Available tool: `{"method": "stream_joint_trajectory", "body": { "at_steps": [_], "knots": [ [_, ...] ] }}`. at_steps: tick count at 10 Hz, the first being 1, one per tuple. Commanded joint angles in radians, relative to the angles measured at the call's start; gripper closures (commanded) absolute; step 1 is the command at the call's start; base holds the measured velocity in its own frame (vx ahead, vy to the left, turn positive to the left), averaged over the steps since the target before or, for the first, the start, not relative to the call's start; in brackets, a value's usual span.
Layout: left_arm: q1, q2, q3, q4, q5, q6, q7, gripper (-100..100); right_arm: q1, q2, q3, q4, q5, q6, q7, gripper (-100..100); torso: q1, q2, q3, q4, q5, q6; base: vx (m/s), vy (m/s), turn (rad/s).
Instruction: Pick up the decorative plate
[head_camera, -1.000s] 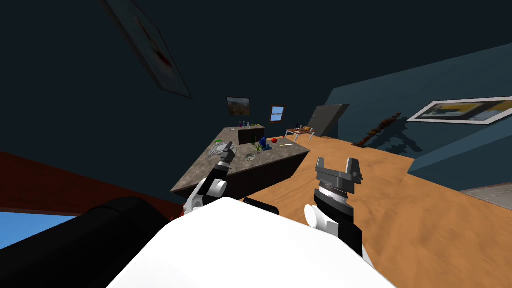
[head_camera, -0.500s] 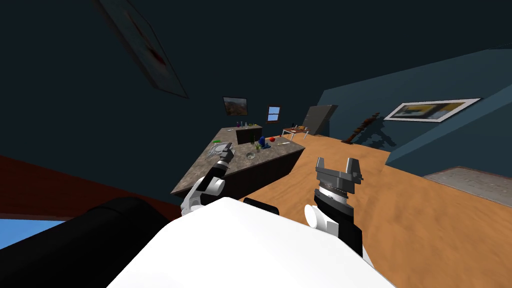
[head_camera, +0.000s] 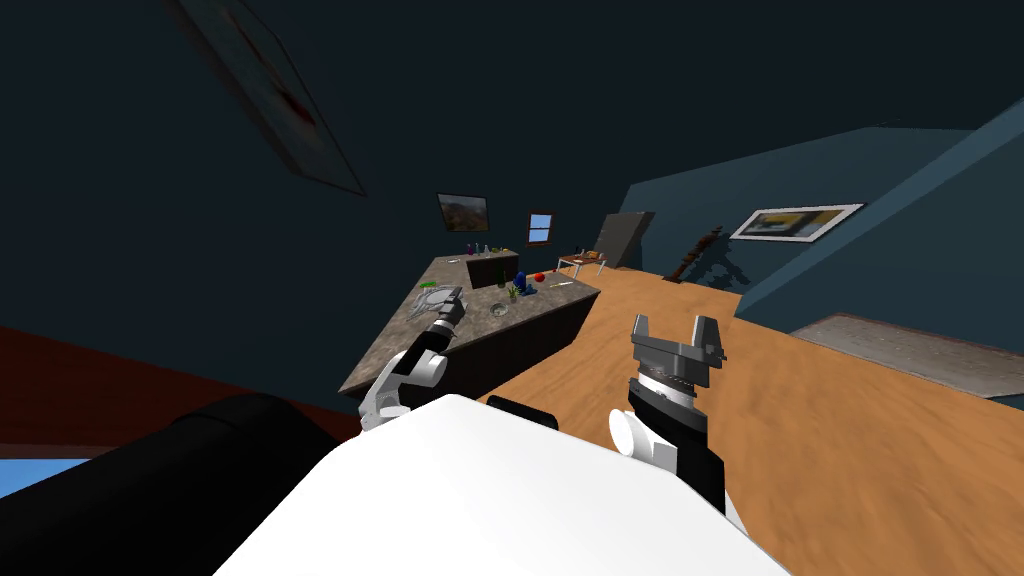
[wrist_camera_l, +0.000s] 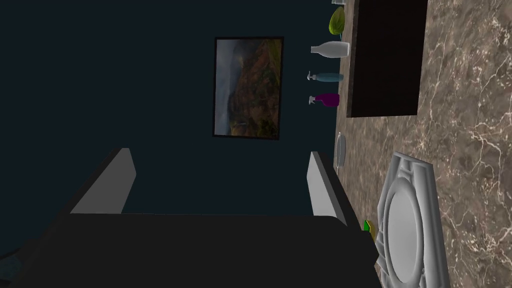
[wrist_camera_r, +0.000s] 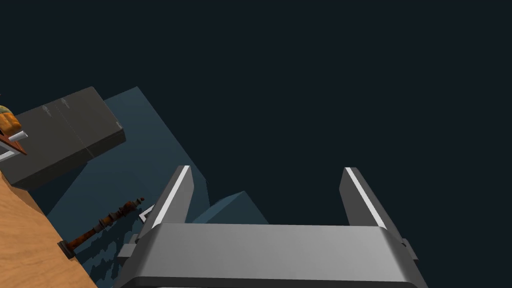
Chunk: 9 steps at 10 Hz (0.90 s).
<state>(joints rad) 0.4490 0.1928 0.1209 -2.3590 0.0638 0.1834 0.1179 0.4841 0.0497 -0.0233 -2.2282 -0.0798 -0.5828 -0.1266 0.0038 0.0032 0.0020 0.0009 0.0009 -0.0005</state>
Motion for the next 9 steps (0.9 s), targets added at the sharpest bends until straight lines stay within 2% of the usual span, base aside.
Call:
{"method": "stream_joint_trajectory", "body": {
  "at_steps": [1, 2, 3, 4, 5, 6, 8, 9],
  "knots": [
    [-0.004, 0.004, 0.027, -0.004, 0.010, 0.050, 0.004, -100, 0.000, 0.000, 0.000, 0.000, 0.000, 0.000, 0.000, 0, 0.000, 0.000, 0.000, 0.000, 0.000, 0.000, -0.068, 0.052, -0.181],
    [-0.004, 0.004, 0.027, -0.004, 0.010, 0.080, 0.004, -100, 0.000, 0.000, 0.000, 0.000, 0.000, 0.000, 0.000, 0, 0.001, 0.000, 0.000, 0.000, 0.000, 0.001, -0.065, 0.052, -0.101],
    [-0.004, 0.004, 0.027, -0.004, 0.010, 0.085, 0.004, -100, 0.000, 0.000, 0.000, 0.000, 0.000, 0.000, 0.000, 0, 0.001, 0.000, 0.000, 0.000, 0.000, 0.000, -0.033, 0.029, 0.019],
    [-0.011, 0.005, 0.050, -0.006, 0.018, 0.122, 0.007, -100, 0.000, 0.000, 0.000, 0.000, 0.000, 0.000, 0.000, 0, 0.000, -0.002, -0.001, 0.000, 0.000, 0.000, -0.063, 0.034, -0.188],
    [-0.011, 0.005, 0.050, -0.006, 0.018, 0.148, 0.007, -100, 0.000, 0.000, 0.000, 0.000, 0.000, 0.000, 0.000, 0, 0.000, 0.000, 0.000, 0.000, 0.000, 0.001, -0.063, 0.042, -0.127],
    [-0.019, 0.005, 0.074, -0.007, 0.027, 0.175, 0.011, -100, 0.000, 0.000, 0.000, 0.000, 0.000, 0.000, 0.000, 0, 0.000, 0.000, 0.000, 0.000, 0.000, 0.000, -0.078, 0.047, -0.196],
    [-0.019, 0.005, 0.074, -0.007, 0.027, 0.219, 0.011, -100, 0.000, 0.000, 0.000, 0.000, 0.000, 0.000, 0.000, 0, 0.000, 0.000, 0.000, 0.000, 0.000, 0.000, -0.048, 0.032, -0.050],
    [-0.027, 0.004, 0.097, -0.008, 0.036, 0.258, 0.015, -100, 0.000, 0.000, 0.000, 0.000, 0.000, 0.000, 0.000, 0, -0.001, -0.002, -0.001, 0.000, 0.000, 0.000, -0.036, 0.025, -0.172]
  ]
}}
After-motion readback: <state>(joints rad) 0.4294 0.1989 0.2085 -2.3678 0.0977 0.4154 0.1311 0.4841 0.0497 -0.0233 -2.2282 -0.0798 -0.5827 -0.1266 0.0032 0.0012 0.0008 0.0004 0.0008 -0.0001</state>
